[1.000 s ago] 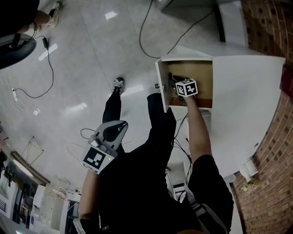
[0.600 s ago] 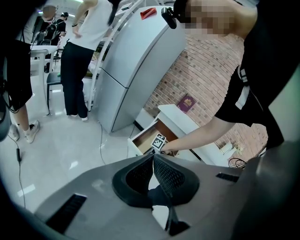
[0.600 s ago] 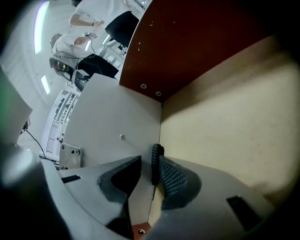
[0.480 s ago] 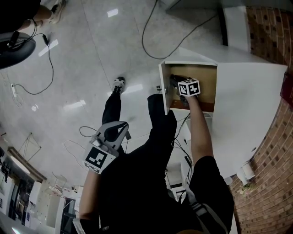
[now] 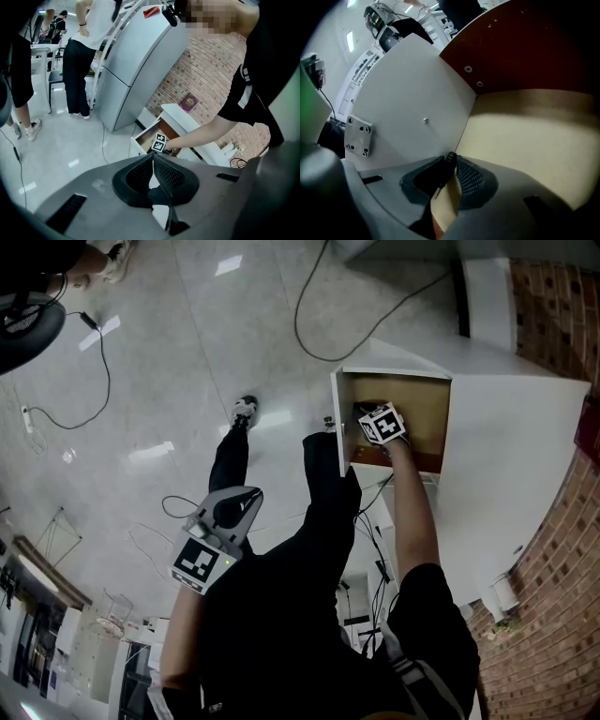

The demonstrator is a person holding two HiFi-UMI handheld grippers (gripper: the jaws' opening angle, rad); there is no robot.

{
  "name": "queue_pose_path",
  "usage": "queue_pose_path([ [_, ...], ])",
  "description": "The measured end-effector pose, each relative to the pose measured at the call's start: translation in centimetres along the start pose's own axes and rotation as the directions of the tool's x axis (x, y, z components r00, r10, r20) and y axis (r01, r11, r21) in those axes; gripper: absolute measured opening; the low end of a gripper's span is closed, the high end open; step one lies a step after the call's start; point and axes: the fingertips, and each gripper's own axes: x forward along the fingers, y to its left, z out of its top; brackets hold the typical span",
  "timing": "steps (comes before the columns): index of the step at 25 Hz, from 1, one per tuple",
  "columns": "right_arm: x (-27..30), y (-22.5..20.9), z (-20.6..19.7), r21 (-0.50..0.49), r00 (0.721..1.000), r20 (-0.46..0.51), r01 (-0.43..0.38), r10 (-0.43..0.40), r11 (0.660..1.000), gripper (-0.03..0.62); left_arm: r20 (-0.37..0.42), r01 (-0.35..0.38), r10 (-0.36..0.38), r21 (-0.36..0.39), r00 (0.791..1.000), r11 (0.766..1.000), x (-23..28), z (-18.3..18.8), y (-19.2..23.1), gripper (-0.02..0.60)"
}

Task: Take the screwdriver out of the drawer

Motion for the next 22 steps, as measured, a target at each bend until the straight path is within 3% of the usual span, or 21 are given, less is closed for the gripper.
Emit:
queue_pose_path([
  [3,0.0,0.1,-0.3,0.043,0.999,-0.011,-0.038,0.039,0.998,0.121,0.004,0.003,-0.003,0.004,1.0,1.0,0.0,0.0,0.2,0.018],
  [6,0.2,0.7,-1.3,0.019,0.997,-0.059,-0.059,0.06,0.998,0.127,-0.001,0.008,-0.008,0.013,1.0,1.0,-0.1,-0.4,0.3,0.018],
  [15,0.2,0.4,-2.2,0.091,0.996,0.02,0.082,-0.084,0.992,0.141,0.002,0.032,-0.032,0.007,0.999,0.999,0.0,-0.5,0.3,0.018],
  [19,0.3,0.6,-2.3,0.202,0.998,0.05,0.031,-0.042,0.979,0.11,0.003,0.027,-0.027,-0.007,1.0,1.0,0.1,-0.4,0.4,0.018],
  [22,0.3,0.3,-2.3,0.255,0.999,0.052,-0.007,-0.006,0.967,0.123,0.002,0.025,-0.025,-0.022,1.0,0.999,0.4,-0.5,0.3,0.018],
])
